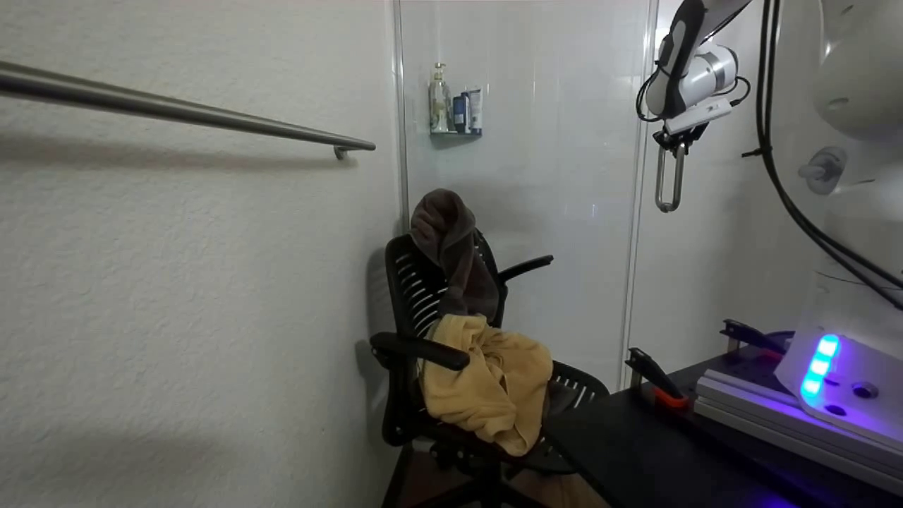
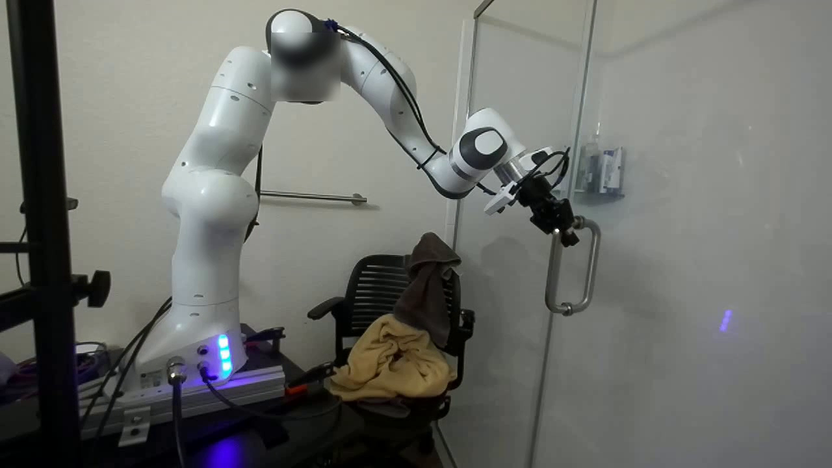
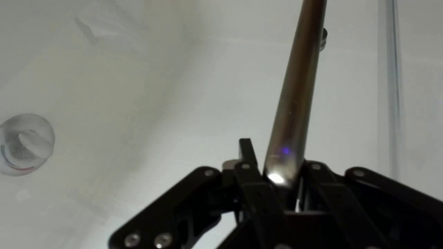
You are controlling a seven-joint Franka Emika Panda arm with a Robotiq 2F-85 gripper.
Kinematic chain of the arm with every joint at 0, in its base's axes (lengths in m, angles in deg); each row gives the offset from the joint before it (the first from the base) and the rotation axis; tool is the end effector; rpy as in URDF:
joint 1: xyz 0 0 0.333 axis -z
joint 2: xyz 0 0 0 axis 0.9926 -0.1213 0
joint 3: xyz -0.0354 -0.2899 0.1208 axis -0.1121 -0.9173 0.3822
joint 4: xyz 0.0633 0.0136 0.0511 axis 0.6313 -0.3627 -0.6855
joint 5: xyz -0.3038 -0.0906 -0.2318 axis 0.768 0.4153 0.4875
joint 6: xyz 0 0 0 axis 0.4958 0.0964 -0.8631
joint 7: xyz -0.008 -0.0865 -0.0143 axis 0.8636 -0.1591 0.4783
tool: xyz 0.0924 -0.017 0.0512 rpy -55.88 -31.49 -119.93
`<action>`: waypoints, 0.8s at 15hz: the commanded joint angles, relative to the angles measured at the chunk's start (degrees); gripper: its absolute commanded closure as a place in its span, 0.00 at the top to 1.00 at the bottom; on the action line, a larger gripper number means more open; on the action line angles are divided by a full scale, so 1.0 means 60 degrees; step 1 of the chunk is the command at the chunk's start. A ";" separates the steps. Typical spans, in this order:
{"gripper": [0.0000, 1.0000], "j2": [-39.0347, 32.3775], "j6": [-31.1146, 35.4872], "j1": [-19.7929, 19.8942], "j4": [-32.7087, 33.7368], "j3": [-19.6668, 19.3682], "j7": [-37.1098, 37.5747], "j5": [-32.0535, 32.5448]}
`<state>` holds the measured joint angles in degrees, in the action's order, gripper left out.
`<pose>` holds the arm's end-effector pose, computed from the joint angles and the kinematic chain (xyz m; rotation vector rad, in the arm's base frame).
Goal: Open the shower door, push the shower door closed
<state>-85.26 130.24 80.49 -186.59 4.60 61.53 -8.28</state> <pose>0.5235 -0.3776 0.4239 2.4265 -0.6709 0.6818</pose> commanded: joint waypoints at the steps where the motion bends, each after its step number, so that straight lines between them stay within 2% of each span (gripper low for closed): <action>1: 0.06 0.1039 -0.1066 -0.1037 -0.0877 -0.0899 0.0396 0.1461; 6: 0.06 0.1802 -0.2073 -0.2037 -0.1444 -0.1536 0.1375 0.3298; 12: 0.06 0.2993 -0.3352 -0.2515 -0.2249 -0.1559 0.2198 0.5255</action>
<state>-73.26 115.03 67.89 -194.34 -5.02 74.50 18.63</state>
